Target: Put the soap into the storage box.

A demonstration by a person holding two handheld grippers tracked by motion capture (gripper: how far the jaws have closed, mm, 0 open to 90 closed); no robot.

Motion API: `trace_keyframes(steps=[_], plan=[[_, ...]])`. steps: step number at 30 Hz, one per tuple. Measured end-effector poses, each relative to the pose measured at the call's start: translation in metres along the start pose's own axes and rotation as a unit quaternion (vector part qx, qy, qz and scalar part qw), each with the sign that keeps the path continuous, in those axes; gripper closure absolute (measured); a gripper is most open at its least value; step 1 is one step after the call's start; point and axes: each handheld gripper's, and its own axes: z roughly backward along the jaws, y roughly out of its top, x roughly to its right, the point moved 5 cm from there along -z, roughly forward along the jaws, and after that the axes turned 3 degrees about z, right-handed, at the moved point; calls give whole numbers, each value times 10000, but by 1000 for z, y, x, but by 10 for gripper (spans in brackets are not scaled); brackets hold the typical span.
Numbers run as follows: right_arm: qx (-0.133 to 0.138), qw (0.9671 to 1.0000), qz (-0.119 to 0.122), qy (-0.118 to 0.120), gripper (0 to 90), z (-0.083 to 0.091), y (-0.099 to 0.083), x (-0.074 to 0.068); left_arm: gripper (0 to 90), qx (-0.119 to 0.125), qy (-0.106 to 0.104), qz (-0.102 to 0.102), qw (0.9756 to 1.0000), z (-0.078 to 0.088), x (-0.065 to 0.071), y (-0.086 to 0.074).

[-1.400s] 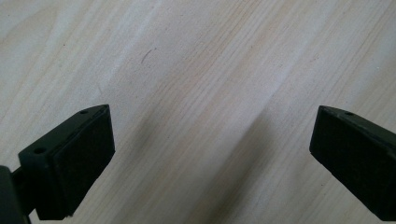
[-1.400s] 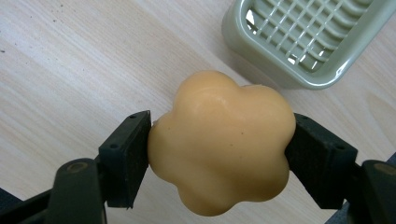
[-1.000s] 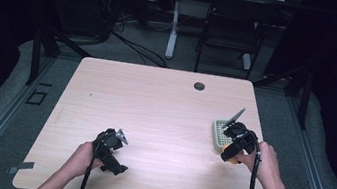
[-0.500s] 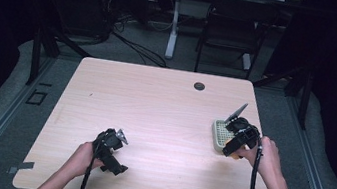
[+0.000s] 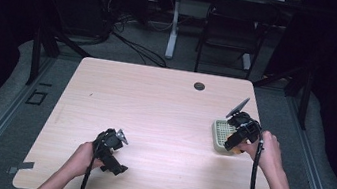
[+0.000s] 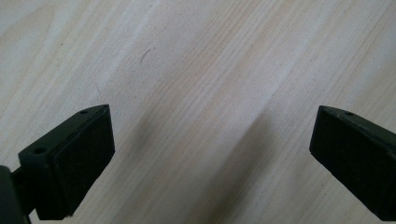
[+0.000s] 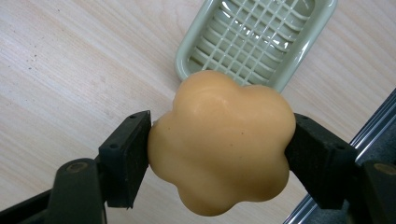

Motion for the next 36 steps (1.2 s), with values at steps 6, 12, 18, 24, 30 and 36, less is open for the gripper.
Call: trace_keyframes(steps=[6, 12, 18, 24, 30, 36], plan=[[-27, 10000, -27, 0, 269, 2, 4, 2, 0, -4, -6, 6, 10000, 0, 1, 0], [-75, 10000, 20, -46, 269, 2, 9, 5, 0, -3, -6, -4, 10000, 0, 0, 1], [-116, 9999, 61, -110, 269, 0, 17, 9, 0, 2, -5, -4, 10000, 0, 0, 1], [-55, 9999, -35, -99, 269, -6, 22, 11, 0, 5, -10, -4, 10000, 0, 0, 1], [-66, 9999, -21, -128, 269, -12, 28, 12, 0, 7, -15, 2, 10000, 0, 0, 1], [-167, 9997, 18, -153, 269, -15, 32, 15, 0, 11, -16, 10, 10000, 0, 0, 1]])
